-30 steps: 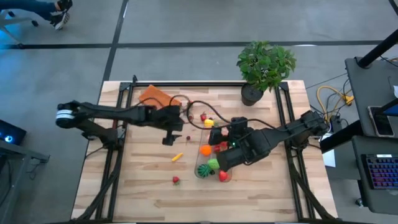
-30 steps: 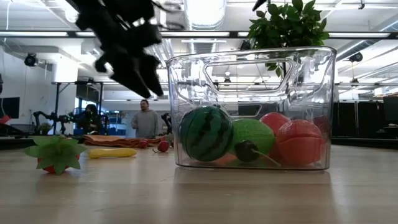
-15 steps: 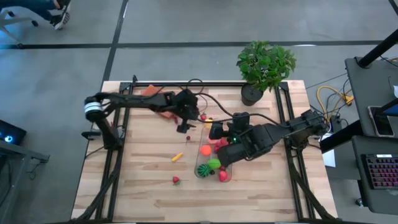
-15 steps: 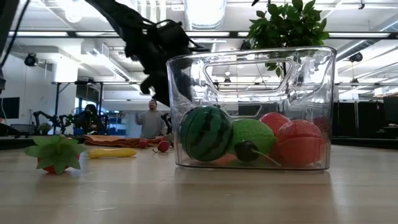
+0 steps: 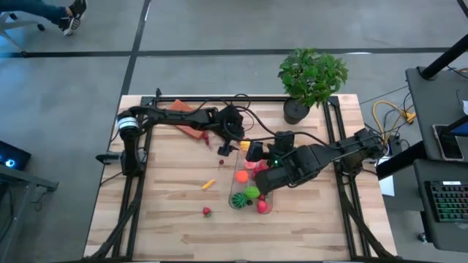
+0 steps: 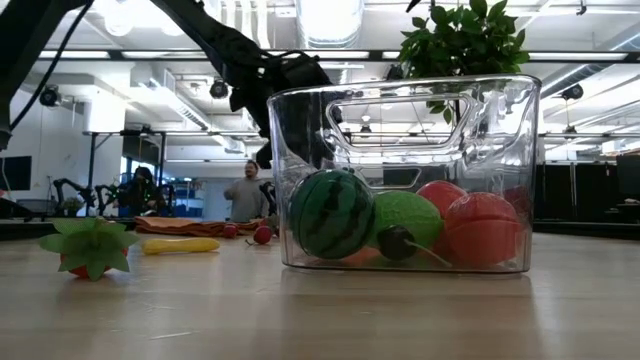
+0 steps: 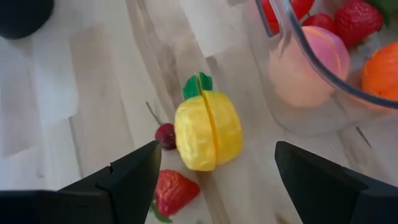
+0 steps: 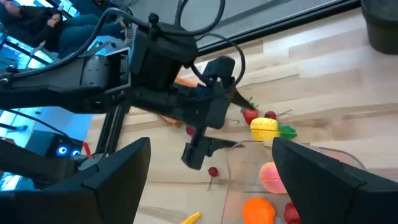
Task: Pick and placing Produce into tupperware
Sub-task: Put the pineapple into the transparent bin
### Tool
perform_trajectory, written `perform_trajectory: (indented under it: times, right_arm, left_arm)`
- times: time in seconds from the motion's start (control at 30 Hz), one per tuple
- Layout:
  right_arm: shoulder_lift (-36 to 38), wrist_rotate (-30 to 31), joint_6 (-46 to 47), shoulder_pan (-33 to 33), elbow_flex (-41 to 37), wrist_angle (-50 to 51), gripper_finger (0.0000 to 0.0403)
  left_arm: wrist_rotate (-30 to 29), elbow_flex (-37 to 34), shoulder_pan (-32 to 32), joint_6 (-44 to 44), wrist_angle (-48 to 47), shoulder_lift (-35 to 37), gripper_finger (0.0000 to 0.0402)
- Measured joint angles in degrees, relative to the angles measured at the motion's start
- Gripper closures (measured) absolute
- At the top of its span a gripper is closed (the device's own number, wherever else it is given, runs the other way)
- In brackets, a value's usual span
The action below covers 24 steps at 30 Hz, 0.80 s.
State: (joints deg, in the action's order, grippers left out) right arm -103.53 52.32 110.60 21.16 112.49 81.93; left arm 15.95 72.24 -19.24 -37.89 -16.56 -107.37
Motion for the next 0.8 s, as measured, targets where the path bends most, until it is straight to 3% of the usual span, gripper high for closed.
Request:
perform_trajectory:
  times: [0.8]
  right_arm:
    - [0.0, -0.5, 0.38, -0.21, -0.02, 6.31, 0.0075]
  left_arm:
    - [2.49, 0.17, 1.0, 1.6, 5.53, -5.26, 0.0103]
